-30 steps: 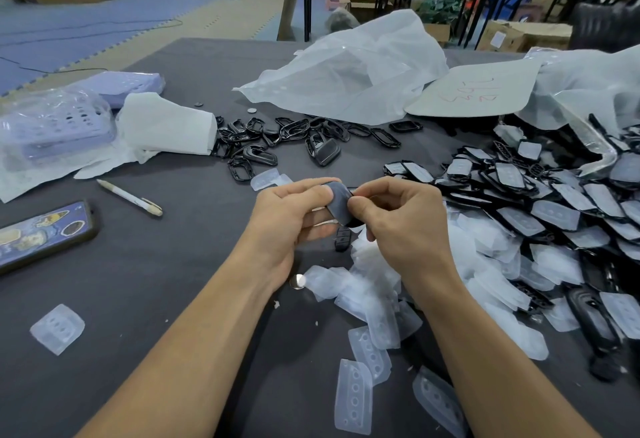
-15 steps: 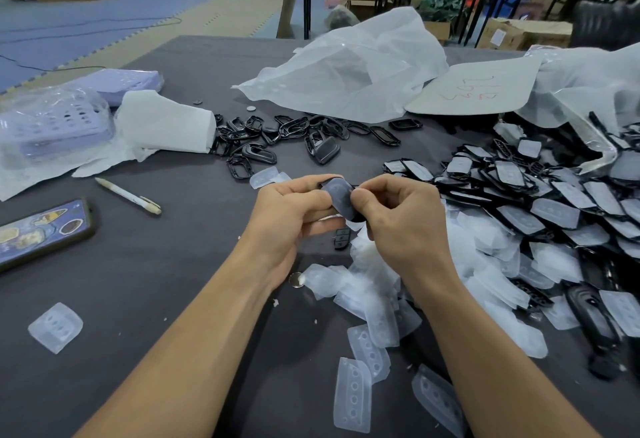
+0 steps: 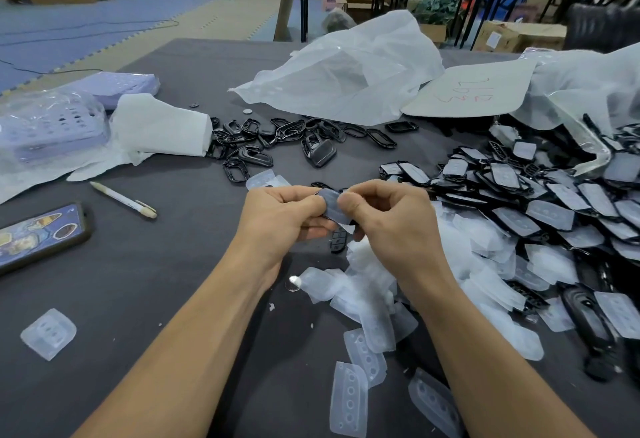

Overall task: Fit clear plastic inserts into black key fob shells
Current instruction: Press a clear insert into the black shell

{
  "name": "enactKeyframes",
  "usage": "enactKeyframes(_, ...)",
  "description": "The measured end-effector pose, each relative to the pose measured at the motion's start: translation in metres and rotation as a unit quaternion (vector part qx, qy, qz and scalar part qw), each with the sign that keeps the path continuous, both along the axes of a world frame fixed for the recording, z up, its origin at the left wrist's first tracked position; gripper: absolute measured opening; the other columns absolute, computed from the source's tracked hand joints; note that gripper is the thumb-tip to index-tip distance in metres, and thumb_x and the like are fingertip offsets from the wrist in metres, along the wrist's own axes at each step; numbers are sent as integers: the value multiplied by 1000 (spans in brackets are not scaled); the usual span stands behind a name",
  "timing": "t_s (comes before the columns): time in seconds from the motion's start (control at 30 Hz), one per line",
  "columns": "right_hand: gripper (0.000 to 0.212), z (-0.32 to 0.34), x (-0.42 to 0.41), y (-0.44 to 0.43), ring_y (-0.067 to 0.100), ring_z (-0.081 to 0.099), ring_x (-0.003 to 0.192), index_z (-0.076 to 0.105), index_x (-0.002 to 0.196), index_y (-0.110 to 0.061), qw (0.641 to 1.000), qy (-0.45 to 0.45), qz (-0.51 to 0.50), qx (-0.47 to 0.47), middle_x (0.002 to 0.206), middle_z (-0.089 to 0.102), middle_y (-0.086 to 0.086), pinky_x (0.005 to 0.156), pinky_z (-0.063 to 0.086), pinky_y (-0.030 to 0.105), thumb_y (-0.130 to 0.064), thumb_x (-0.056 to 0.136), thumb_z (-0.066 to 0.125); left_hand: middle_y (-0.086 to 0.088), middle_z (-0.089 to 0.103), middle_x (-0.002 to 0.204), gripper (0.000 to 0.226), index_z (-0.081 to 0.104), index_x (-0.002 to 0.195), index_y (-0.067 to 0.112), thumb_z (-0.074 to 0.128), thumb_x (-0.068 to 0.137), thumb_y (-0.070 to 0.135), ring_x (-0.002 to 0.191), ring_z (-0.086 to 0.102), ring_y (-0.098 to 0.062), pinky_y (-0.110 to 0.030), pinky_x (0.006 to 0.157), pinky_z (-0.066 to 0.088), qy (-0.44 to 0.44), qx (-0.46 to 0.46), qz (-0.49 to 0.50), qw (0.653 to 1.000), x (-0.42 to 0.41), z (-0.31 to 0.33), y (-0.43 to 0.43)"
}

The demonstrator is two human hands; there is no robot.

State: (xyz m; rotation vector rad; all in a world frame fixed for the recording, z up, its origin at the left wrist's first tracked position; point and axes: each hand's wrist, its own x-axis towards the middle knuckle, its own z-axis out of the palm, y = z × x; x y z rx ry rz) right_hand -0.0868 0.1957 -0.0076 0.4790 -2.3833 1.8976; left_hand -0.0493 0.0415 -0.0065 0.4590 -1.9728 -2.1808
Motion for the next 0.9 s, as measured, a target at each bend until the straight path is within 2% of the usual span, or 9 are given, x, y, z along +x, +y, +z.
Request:
enactKeyframes(0.07, 14, 0, 1, -2, 19, 66, 55, 76, 79, -24, 1000, -11, 9, -2, 67, 74, -1, 55, 55, 31, -10, 84, 78, -13, 79, 76, 20, 82, 85, 9, 68, 90, -4, 60, 74, -14, -21, 58, 59, 1, 12, 6, 1000, -1, -1, 2)
enactKeyframes(0.17, 26, 0, -2, -2, 16, 61, 47, 74, 76, -22, 999, -34, 4, -37, 59, 69, -1, 46, 45, 20, 1, 87, 71, -13, 79, 79, 22, 82, 85, 11, 67, 90, -4, 64, 75, -13, -21, 60, 59, 5, 17, -4, 1000, 0, -2, 3)
enactKeyframes(0.33, 32, 0, -3, -1, 16, 58, 44, 73, 72, -22, 998, -37, 3, -57, 54, 65, -2, 44, 42, 19, 3, 90, 68, -12, 80, 81, 24, 82, 86, 13, 66, 90, -5, 67, 76, -14, -21, 60, 59, 9, 10, -22, 1000, 0, -1, 2)
enactKeyframes(0.5, 26, -1, -3, -1, 12, 56, 44, 75, 78, -18, 996, -49, 0, -73, 52, 63, -6, 45, 42, 16, 3, 92, 67, -16, 80, 85, 24, 82, 86, 10, 65, 90, -8, 71, 78, -18, -22, 62, 60, -2, 38, -36, 999, 1, 1, 1)
enactKeyframes(0.67, 25, -1, -5, 1, 15, 56, 44, 76, 78, -18, 996, -44, -10, -71, 56, 65, -3, 49, 45, 23, 1, 91, 67, -14, 81, 92, 41, 86, 84, 16, 54, 88, -9, 79, 79, -18, -24, 67, 61, -8, 37, -82, 996, 2, 3, -2)
enactKeyframes(0.9, 27, -1, -5, 0, 15, 59, 45, 75, 75, -20, 998, -38, -12, -58, 56, 67, -4, 47, 44, 19, 2, 89, 68, -15, 79, 81, 24, 82, 74, 11, 69, 92, 2, 68, 77, -18, -23, 58, 59, -14, 9, -47, 999, 1, 1, -2)
